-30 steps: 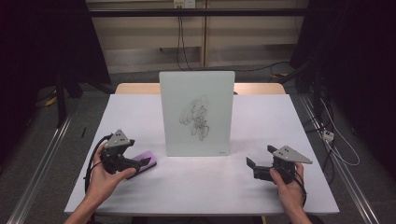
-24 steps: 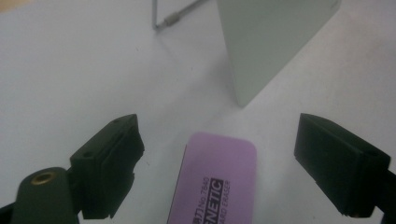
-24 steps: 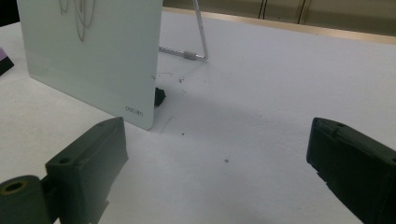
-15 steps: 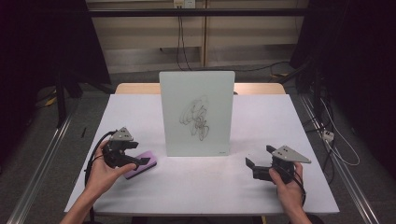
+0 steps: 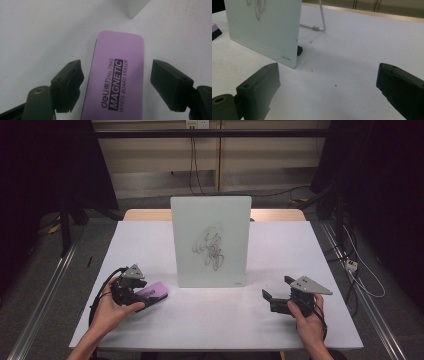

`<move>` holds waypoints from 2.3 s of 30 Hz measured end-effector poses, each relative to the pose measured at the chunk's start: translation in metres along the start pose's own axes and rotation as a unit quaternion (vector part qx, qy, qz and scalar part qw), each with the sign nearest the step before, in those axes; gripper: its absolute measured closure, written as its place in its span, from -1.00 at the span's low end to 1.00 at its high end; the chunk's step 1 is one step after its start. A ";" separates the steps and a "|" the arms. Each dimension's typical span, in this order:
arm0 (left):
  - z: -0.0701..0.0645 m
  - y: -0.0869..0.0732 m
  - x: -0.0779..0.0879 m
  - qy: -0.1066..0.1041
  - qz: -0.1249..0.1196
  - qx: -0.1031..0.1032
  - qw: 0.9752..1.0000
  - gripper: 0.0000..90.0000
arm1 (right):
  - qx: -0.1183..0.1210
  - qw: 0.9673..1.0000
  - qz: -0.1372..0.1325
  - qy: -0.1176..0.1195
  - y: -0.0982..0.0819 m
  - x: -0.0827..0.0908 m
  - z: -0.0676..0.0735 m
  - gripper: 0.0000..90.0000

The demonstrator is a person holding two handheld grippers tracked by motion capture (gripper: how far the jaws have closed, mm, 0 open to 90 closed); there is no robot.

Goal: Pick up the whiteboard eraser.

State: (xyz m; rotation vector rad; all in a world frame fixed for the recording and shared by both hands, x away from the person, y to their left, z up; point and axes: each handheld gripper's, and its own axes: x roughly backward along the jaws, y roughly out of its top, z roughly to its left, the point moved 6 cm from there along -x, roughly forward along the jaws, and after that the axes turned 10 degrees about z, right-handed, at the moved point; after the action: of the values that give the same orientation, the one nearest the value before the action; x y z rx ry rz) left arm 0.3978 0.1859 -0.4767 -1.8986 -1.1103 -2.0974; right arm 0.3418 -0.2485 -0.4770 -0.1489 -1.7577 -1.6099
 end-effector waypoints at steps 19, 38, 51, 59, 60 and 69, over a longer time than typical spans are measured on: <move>-0.001 -0.002 -0.008 0.005 0.024 -0.021 0.999 -0.15 | -0.002 1.000 0.005 0.005 -0.001 -0.001 0.001 -0.88; -0.002 -0.001 -0.003 0.022 0.012 -0.014 1.000 -0.10 | -0.002 1.000 0.010 0.005 -0.001 -0.002 0.002 -0.88; -0.001 0.000 0.011 0.018 -0.059 0.010 0.998 -0.10 | -0.008 1.000 0.011 0.003 0.000 -0.005 0.001 -0.88; 0.003 0.003 0.025 0.012 -0.119 0.034 0.992 -0.10 | -0.005 1.000 0.013 0.002 0.000 -0.007 0.001 -0.88; 0.003 0.004 0.026 0.009 -0.127 0.038 0.991 -0.10 | -0.006 1.000 0.012 0.002 0.000 -0.006 0.001 -0.88; -0.007 0.010 0.033 0.002 -0.151 0.025 0.988 -0.10 | 0.000 1.000 0.006 0.005 -0.001 -0.001 0.001 -0.88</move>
State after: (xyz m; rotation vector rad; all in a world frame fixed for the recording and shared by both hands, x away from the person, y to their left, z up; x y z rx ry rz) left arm 0.3904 0.1872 -0.4428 -1.7981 -1.5180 -2.1917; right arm 0.3418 -0.2469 -0.4783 -0.1525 -1.7461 -1.5996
